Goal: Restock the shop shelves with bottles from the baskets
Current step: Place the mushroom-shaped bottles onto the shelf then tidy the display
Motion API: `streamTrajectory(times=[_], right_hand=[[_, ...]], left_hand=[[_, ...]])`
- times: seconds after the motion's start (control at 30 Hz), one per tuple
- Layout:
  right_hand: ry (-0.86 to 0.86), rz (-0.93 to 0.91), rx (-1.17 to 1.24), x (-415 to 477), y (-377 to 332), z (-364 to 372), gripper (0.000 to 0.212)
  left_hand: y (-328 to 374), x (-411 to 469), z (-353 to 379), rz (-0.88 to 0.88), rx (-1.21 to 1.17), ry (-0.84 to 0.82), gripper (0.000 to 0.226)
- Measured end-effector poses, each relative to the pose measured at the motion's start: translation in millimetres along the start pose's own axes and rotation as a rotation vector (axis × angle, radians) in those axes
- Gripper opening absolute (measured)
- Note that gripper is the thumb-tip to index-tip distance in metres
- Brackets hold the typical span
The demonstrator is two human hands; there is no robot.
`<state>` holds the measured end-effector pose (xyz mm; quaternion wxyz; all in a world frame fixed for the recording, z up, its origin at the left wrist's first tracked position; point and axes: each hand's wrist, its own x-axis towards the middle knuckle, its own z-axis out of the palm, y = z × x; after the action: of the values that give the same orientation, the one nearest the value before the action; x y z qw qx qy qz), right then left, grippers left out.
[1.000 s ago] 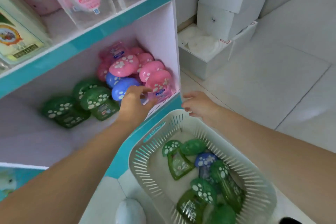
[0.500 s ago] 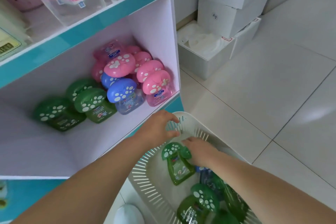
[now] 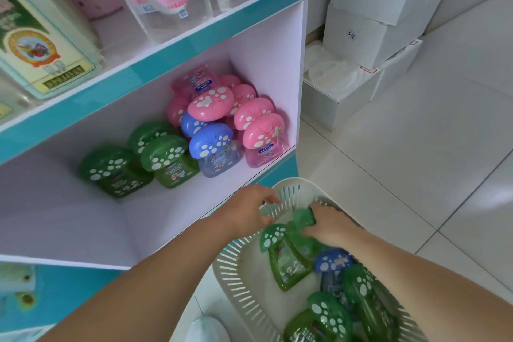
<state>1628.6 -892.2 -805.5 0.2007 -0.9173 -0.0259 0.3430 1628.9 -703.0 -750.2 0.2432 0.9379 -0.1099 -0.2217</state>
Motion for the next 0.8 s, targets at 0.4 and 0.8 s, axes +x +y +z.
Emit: streamTrajectory(times=[0.4,0.8], right_hand=[[-0.099,-0.025,0.747,-38.6,-76.3,-50.7,0.03],[0.026,-0.113,0.955,-72.7,-156.5,-45.0,0.016]], left_hand=[[8.2,-45.2,-31.6,-0.037,-0.168,0.006,0.083],[7.3,-72.2,-56.2,-0.087,-0.271,0.343,0.087]])
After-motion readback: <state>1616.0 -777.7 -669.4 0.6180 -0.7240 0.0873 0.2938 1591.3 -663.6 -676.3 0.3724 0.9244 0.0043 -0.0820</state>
